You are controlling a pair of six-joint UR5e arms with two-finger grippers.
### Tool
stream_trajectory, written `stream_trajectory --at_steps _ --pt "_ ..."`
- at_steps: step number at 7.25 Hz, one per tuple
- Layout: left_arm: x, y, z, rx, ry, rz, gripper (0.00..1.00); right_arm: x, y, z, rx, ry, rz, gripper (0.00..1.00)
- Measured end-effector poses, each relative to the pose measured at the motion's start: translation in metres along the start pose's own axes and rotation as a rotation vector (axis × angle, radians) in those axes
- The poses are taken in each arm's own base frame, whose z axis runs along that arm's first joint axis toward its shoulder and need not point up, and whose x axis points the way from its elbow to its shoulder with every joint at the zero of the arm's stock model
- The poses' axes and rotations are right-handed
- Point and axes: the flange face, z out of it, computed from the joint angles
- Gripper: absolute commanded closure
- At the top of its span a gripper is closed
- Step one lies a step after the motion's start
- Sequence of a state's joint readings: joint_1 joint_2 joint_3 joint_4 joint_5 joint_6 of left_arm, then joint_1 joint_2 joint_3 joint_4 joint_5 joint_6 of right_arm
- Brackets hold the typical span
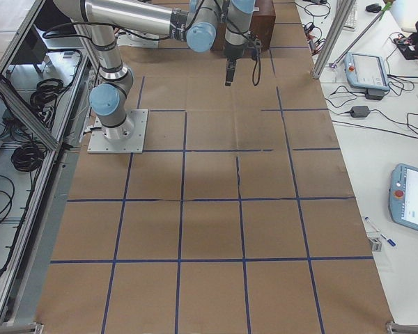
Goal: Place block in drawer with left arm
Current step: 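Move the left gripper to the white drawer handle and hook it, then pull the drawer open outward with the left gripper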
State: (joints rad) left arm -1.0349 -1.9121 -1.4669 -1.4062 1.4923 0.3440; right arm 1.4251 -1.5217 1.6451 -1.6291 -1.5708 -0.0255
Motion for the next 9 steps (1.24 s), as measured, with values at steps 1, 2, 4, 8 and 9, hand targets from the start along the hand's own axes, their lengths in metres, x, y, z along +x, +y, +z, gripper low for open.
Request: stream_trajectory --at_steps 1,2,4,8,9 --pt "-0.007 -0.004 0.008 0.002 0.042 0.008 0.01 0.000 0.000 0.000 0.000 0.000 0.000 0.00" --pt "-0.014 -0.006 0.013 0.002 0.065 0.023 0.01 0.000 0.000 0.000 0.000 0.000 0.000 0.00" --pt "-0.020 -0.011 0.027 -0.009 0.093 0.047 0.01 0.000 0.000 0.000 -0.001 0.000 0.000 0.00" --pt "-0.016 -0.016 0.045 0.005 0.182 0.161 0.01 0.000 0.000 0.000 -0.001 0.000 0.000 0.00" --pt "-0.016 -0.018 0.048 0.003 0.187 0.164 0.01 0.000 0.000 0.000 0.000 0.000 0.000 0.00"
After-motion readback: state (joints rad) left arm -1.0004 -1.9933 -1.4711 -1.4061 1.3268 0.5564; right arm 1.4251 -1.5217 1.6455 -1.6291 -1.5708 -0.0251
